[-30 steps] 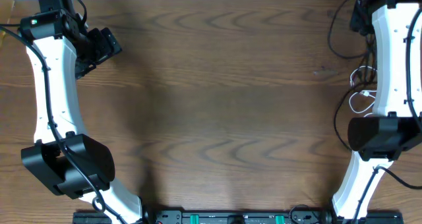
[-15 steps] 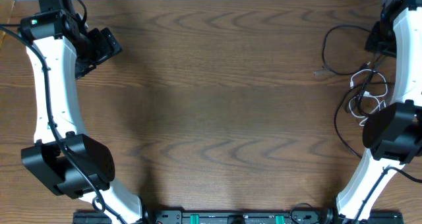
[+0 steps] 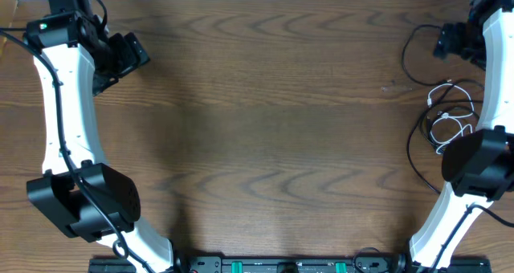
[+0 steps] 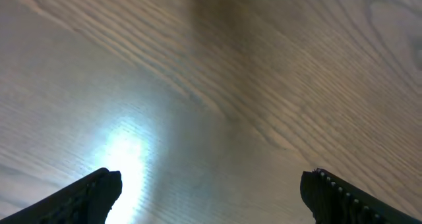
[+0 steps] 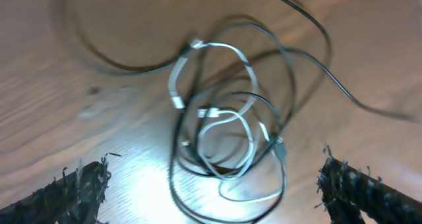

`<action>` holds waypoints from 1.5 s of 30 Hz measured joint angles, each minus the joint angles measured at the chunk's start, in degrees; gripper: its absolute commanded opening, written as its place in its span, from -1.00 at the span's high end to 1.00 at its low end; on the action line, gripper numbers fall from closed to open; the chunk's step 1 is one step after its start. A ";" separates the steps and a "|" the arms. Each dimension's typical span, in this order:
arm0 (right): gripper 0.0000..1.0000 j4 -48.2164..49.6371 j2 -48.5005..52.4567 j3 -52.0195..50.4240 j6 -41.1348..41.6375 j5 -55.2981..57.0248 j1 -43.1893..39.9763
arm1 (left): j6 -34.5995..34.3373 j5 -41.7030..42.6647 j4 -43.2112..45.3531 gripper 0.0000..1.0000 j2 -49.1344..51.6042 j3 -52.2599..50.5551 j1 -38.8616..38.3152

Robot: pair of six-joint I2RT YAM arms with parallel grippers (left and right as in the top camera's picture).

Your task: Untangle cables

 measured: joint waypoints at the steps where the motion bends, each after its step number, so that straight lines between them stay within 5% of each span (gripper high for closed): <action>1: -0.99 0.81 -0.79 0.11 -2.19 -2.47 0.59 | 0.52 0.15 0.39 -0.84 0.00 0.00 -0.55; 9: -0.98 3.63 -10.51 0.66 -14.19 -22.16 4.68 | 3.48 0.63 2.95 -0.84 -1.36 0.00 -5.81; 16: -0.98 3.41 -14.45 1.70 -18.21 -33.46 5.42 | 5.51 1.22 4.28 -0.95 -13.11 0.00 -10.88; 32: -0.99 11.63 -12.96 -8.55 -18.93 -36.54 10.05 | 5.62 1.46 3.15 -0.98 -17.99 0.33 -12.63; 45: -0.99 7.56 -20.98 -8.83 -16.00 -36.15 10.14 | 5.62 1.46 3.13 -0.99 -17.99 0.33 -12.63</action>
